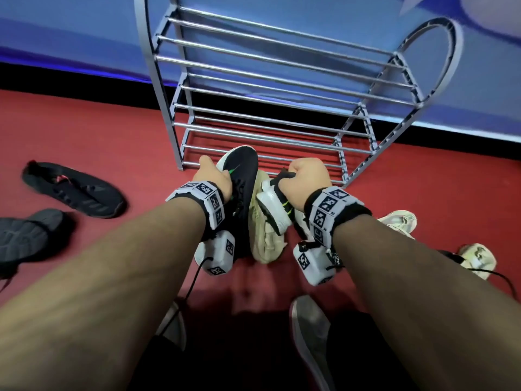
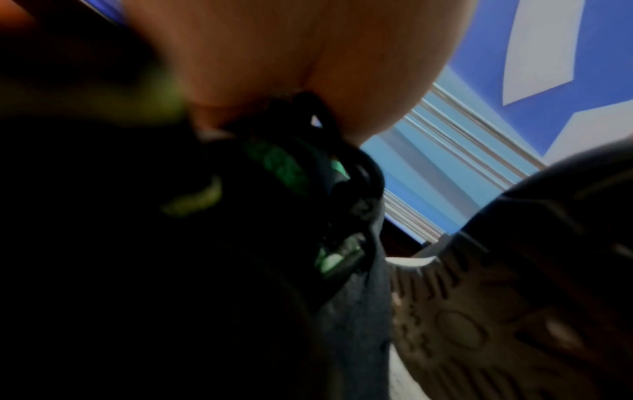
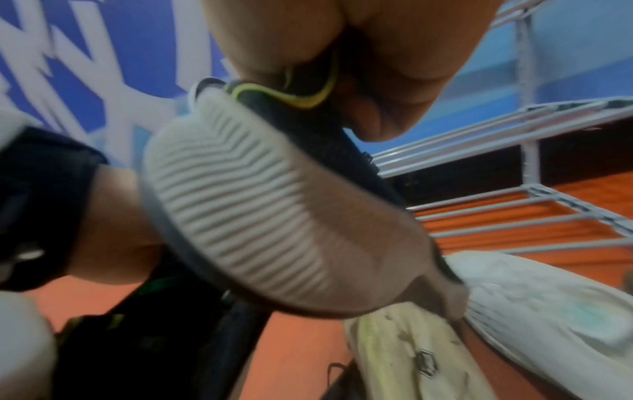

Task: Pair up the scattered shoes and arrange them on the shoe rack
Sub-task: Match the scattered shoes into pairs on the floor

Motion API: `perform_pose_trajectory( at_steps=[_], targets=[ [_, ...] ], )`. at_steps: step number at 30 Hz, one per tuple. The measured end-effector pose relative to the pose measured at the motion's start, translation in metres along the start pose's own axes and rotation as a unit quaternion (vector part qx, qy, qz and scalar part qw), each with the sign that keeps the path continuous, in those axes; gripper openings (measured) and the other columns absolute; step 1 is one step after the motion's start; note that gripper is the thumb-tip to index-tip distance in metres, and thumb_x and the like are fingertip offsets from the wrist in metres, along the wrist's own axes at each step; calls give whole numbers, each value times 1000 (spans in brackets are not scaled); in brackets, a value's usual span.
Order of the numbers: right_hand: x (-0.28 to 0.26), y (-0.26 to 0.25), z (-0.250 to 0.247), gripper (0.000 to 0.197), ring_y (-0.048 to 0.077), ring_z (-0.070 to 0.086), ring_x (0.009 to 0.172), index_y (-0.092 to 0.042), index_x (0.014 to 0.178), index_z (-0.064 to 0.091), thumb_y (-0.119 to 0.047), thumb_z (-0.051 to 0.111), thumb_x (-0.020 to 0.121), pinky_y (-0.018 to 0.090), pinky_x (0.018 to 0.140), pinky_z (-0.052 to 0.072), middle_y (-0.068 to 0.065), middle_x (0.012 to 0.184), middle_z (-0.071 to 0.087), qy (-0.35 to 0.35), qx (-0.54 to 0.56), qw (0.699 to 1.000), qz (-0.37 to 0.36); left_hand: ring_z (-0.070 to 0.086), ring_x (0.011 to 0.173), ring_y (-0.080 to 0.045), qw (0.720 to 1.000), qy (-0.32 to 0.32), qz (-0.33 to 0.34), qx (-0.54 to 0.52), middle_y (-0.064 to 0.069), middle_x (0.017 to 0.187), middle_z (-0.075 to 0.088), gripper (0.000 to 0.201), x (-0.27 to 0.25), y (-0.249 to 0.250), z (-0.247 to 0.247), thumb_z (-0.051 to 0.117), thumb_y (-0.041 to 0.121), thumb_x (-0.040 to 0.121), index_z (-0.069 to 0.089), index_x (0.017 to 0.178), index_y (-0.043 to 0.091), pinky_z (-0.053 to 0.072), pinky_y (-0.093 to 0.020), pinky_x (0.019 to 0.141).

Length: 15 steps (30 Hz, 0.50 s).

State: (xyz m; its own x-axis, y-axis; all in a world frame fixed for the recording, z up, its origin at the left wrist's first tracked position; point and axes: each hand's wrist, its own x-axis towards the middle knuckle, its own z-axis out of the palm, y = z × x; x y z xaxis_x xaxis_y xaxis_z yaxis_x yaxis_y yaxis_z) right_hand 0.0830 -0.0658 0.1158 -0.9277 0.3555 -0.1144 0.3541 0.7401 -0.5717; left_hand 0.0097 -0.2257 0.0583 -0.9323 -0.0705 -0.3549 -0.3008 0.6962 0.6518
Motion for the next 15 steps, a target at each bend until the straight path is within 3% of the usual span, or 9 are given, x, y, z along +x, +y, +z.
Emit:
perform_pose_trajectory(
  at_steps=[5, 8, 12, 15],
  targets=[
    [-8, -29, 31, 39, 16, 34, 53, -15, 54, 28, -3, 53, 82, 24, 48, 24, -3, 57, 30, -51, -69, 992, -88, 50, 82, -29, 998, 37, -26, -47, -7, 84, 52, 30, 13, -30, -11, 48, 28, 99, 43, 118, 6, 38, -36, 78],
    [-16, -18, 68, 44, 23, 43, 63, -18, 55, 26, -10, 58, 84, 28, 58, 32, -1, 68, 35, -88, -98, 983, -126, 48, 90, -28, 995, 40, -75, -50, -11, 99, 51, 27, 26, -49, -13, 44, 23, 101, 43, 119, 4, 36, -35, 85],
    [-26, 7, 124, 46, 24, 49, 77, -22, 59, 29, -29, 67, 85, 33, 70, 43, 3, 92, 41, -194, -149, 963, -111, 56, 119, -34, 990, -94, -99, -24, -14, 130, 58, 38, 41, -76, -1, 46, 13, 96, 51, 133, 4, 41, -40, 106],
    [-29, 19, 152, 27, 31, 50, 97, -21, 71, 45, -31, 66, 83, 40, 81, 52, 6, 107, 40, -246, -203, 945, -70, 58, 113, -32, 988, -116, -99, 31, -12, 133, 54, 47, 40, -101, 13, 51, 16, 80, 62, 126, 16, 41, -34, 106]
  ],
)
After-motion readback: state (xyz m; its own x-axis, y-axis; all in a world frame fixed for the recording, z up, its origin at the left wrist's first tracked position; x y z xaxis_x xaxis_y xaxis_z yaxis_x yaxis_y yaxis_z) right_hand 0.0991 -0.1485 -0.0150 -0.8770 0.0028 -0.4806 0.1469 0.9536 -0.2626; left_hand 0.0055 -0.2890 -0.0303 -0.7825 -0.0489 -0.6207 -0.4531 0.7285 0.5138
